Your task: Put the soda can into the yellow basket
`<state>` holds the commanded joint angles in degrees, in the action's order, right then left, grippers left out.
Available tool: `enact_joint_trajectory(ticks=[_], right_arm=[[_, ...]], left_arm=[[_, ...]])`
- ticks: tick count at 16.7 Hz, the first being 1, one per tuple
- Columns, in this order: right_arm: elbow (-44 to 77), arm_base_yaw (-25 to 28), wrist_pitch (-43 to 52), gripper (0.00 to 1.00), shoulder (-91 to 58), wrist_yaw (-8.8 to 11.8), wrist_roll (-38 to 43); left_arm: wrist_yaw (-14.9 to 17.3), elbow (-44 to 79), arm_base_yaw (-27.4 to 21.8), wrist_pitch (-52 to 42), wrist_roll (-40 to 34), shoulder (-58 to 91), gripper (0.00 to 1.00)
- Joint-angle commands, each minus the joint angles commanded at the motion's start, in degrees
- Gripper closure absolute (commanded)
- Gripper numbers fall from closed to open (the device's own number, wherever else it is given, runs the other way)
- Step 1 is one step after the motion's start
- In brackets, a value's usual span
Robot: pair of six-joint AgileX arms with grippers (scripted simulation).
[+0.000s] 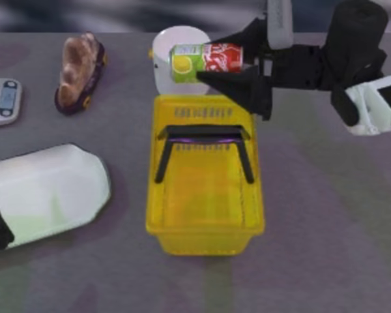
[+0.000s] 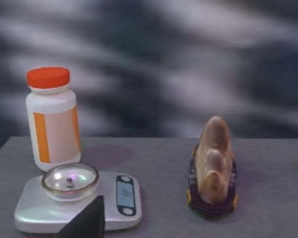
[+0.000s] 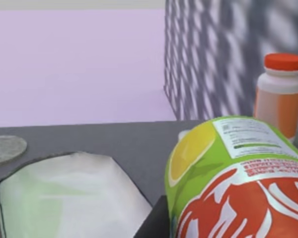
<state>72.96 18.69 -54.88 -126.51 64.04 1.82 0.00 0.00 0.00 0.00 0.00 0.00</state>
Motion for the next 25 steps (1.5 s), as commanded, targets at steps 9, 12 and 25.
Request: enact_joint_trajectory(ticks=[9,12,25], right_arm=[[-2.3,0.4,-11.0,1.00,-8.9,-0.2,-0.3],[-2.3,0.4,-11.0,0.85,-8.9,-0.2,-0.3],[-2.3,0.4,-11.0,0.00,-8.9,-0.2,-0.3]], left_arm=[[0.0,0.0,0.0,0.0,0.0,0.0,0.00],[0.0,0.0,0.0,0.0,0.0,0.0,0.00],[0.0,0.0,0.0,0.0,0.0,0.0,0.00]])
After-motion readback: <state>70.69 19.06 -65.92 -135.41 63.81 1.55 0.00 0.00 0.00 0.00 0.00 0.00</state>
